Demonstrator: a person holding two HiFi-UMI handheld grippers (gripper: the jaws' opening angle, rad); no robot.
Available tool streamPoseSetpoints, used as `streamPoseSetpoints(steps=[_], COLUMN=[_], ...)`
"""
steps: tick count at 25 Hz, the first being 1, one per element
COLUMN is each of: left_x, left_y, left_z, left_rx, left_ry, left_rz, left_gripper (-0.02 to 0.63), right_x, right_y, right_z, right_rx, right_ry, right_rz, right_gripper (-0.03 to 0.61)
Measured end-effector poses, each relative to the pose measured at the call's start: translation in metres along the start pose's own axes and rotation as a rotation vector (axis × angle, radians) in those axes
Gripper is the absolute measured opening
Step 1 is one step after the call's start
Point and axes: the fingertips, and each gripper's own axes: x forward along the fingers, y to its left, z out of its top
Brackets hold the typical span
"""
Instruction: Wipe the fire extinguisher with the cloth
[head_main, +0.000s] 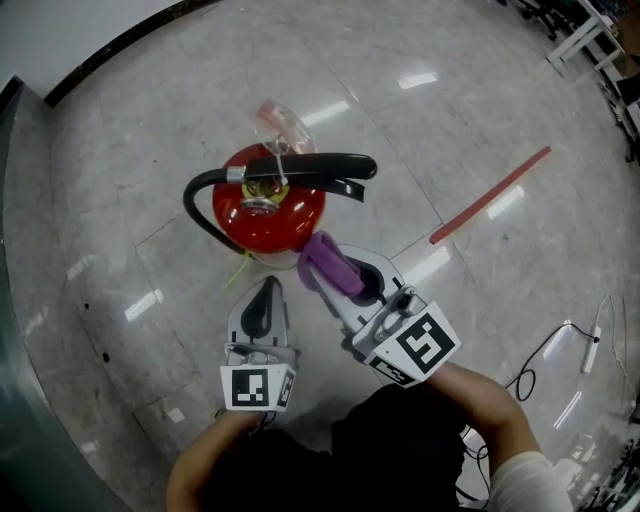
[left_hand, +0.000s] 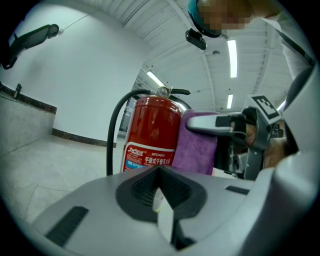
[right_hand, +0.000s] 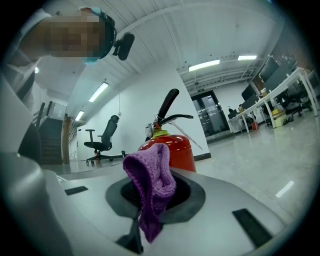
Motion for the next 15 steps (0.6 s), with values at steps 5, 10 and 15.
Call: streamPoseSetpoints(steps=[5, 10, 15], left_x=[0.005, 0.008, -0.002], left_y=[0.002, -0.001, -0.006], left_z=[0.006, 0.011, 0.006], left_rx=[0.017, 0.069, 0.063], left_ry=[0.001, 0.032, 0.151], left_rz=[0.004, -0.028, -0.057], left_gripper=[0.003, 0.003, 0.003], right_x=[-0.002, -0.005, -0.006], right_y=[-0.006, -0.016, -0.012], right_z=[-0.017, -0.03, -0.039], right_rx=[-0.011, 0.04, 0.065], right_ry=[0.048, 0.093, 0.181], right_rz=[-0.026, -0.066, -0.076], right_gripper=[0.058, 0.058, 0.058])
